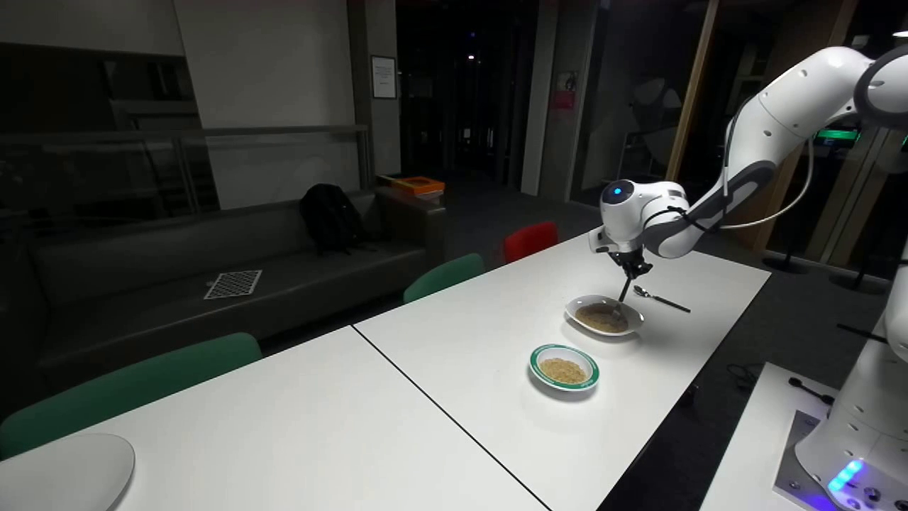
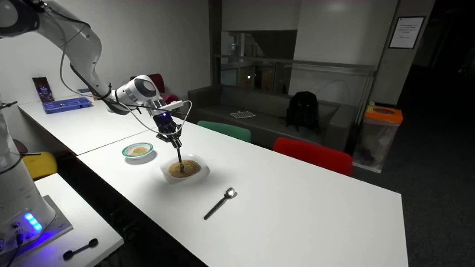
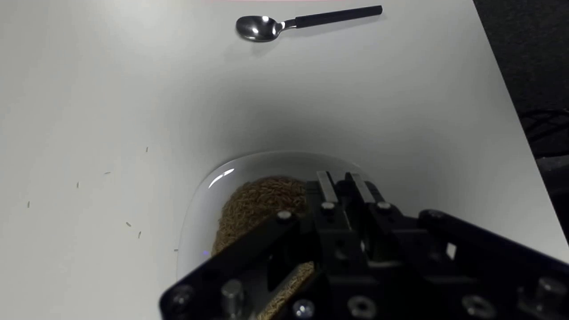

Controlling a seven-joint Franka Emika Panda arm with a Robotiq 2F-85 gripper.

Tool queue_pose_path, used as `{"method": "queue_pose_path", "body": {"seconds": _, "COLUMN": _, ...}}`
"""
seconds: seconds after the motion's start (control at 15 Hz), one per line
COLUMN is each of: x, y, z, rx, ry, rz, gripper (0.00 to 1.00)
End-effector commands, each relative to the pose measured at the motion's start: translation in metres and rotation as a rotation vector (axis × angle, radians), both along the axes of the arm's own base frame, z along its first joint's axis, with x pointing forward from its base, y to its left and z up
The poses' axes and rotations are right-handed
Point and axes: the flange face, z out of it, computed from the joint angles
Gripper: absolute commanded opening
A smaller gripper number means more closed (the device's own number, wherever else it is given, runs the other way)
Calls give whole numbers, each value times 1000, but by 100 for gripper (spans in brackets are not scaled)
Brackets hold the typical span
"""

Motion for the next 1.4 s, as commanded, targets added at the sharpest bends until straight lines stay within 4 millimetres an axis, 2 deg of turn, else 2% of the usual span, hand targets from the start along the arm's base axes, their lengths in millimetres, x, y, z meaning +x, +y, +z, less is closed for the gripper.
{"method": "queue_pose_path", "body": {"seconds": 0.0, "x": -11, "y": 14, "z": 5, "rx": 28, "ry": -2, "rz": 7, "gripper": 3}}
{"method": "queue_pose_path", "body": {"seconds": 0.73, "x": 0, "y": 44, "z": 6, "rx": 14, "ry": 8, "rz": 65, "gripper": 3}}
{"method": "queue_pose_path", "body": {"seconds": 1.33, "x": 6, "y": 54, "z": 12, "rx": -22, "ry": 16, "rz": 84, "gripper": 3}}
